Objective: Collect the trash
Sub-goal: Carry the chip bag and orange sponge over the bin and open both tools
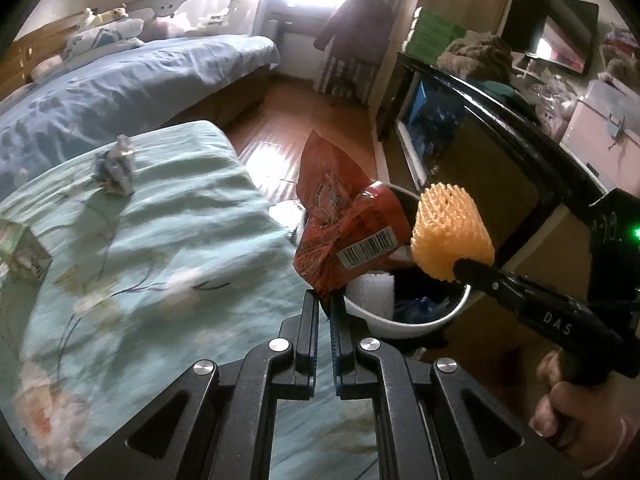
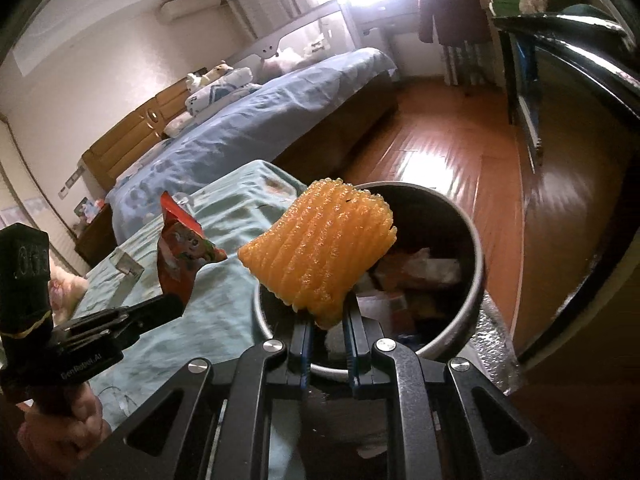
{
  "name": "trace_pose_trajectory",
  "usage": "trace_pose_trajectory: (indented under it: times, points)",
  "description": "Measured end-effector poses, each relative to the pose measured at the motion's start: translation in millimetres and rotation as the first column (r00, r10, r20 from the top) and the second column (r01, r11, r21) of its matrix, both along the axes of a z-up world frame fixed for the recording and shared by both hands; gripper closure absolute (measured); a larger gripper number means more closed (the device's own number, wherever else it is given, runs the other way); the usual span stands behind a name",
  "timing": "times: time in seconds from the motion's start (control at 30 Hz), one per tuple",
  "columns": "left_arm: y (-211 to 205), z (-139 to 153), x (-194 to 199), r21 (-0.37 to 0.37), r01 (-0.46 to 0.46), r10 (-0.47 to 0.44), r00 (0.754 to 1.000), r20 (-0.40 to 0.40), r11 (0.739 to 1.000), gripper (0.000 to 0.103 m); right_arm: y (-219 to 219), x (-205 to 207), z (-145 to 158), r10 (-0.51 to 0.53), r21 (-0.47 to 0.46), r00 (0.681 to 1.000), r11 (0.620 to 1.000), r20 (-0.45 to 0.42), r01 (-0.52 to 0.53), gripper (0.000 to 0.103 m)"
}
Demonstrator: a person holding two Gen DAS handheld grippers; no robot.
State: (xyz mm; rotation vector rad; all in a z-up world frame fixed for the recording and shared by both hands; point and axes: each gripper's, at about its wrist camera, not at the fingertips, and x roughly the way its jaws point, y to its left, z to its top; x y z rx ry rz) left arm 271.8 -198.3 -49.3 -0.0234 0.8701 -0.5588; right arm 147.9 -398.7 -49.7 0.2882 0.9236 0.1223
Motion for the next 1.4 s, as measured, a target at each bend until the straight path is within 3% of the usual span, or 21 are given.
trace_pose_trajectory:
  times: [1.1, 1.23, 1.3, 1.33, 1.4]
  points:
    - [-60.4, -12.7, 27.9, 0.065, 0.047, -0.045, 0.998, -0.033, 0.997, 0.099, -29.5, 28.6, -18.6, -0.044, -0.018, 0.998, 0.999, -0.053, 0.044, 0.088]
    - [-61.0, -13.4, 28.6, 0.052, 0.055, -0.052, 0.997, -0.048, 0.997, 0.097, -30.7, 33.7, -21.5, -0.046, -0.018, 0.997, 0.999, -0.07, 0.045, 0.085]
    - [-59.9, -13.1, 27.9, 0.044, 0.049, -0.046, 0.998, -0.053, 0.998, 0.089, -32.0, 34.7, -23.2, -0.049, -0.007, 0.995, 0.999, -0.081, 0.049, 0.082]
    - [-58.8, -12.8, 29.1, 0.042, 0.045, -0.043, 0.998, -0.054, 0.998, 0.087, -32.6, 34.8, -23.3, -0.052, -0.004, 0.995, 0.999, -0.082, 0.052, 0.078]
    - [-54.5, -11.2, 26.6, 0.035, 0.03, -0.028, 0.998, -0.053, 0.999, 0.08, -32.9, 32.9, -21.6, -0.058, 0.001, 0.995, 0.998, -0.075, 0.059, 0.06]
